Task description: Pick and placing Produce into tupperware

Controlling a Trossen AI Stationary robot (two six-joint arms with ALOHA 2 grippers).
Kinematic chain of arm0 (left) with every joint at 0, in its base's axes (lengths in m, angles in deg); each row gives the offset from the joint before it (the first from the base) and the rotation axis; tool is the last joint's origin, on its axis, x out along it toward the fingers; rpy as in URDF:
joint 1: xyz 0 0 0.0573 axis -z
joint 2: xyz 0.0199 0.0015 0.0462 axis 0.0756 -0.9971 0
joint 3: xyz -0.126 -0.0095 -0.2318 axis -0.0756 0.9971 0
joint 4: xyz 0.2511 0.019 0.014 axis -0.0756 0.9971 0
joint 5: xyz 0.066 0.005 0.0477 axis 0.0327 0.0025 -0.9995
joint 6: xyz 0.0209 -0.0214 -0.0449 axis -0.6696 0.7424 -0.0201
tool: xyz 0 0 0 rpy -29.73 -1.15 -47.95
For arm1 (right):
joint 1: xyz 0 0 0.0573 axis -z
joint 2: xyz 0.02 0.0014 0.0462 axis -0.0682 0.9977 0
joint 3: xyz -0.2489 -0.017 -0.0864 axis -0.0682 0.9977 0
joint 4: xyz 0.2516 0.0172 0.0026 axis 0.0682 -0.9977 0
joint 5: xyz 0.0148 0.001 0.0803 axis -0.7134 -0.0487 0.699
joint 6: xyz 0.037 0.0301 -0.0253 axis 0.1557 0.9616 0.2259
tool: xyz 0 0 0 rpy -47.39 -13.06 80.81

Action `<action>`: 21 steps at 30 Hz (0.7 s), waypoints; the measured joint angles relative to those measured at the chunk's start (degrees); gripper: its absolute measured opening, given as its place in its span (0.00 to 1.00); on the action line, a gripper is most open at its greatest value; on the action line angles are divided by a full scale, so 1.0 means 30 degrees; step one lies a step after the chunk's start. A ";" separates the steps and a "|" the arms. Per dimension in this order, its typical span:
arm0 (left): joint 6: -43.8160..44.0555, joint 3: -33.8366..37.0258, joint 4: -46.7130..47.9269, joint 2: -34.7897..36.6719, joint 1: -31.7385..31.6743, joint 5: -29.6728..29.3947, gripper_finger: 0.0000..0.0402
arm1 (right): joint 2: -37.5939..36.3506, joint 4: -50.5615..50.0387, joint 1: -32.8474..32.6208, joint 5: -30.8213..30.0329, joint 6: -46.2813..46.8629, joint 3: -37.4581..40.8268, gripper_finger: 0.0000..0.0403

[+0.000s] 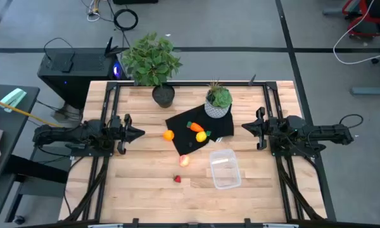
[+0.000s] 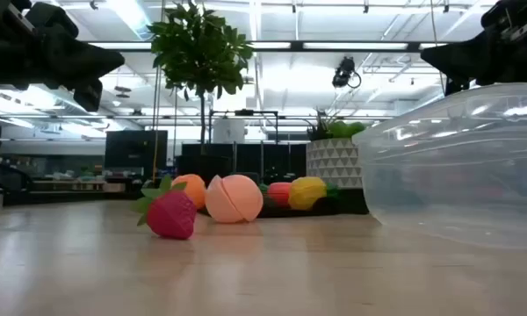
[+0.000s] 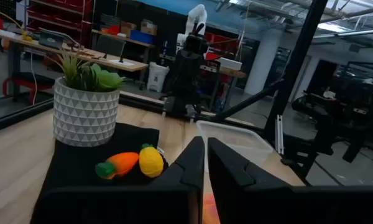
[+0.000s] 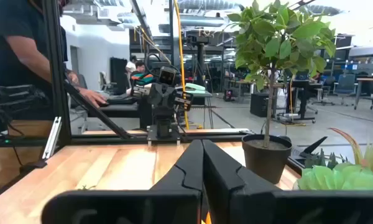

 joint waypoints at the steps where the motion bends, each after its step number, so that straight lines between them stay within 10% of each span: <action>1: -0.0003 0.0000 0.0002 -0.0006 0.0006 0.0002 0.07 | -0.0001 -0.0007 -0.0002 0.0000 0.0007 0.0000 0.02; 21: 0.0008 0.0001 0.0004 -0.0006 0.0001 0.0002 0.06 | 0.0002 0.0000 0.0000 0.0000 0.0007 0.0000 0.02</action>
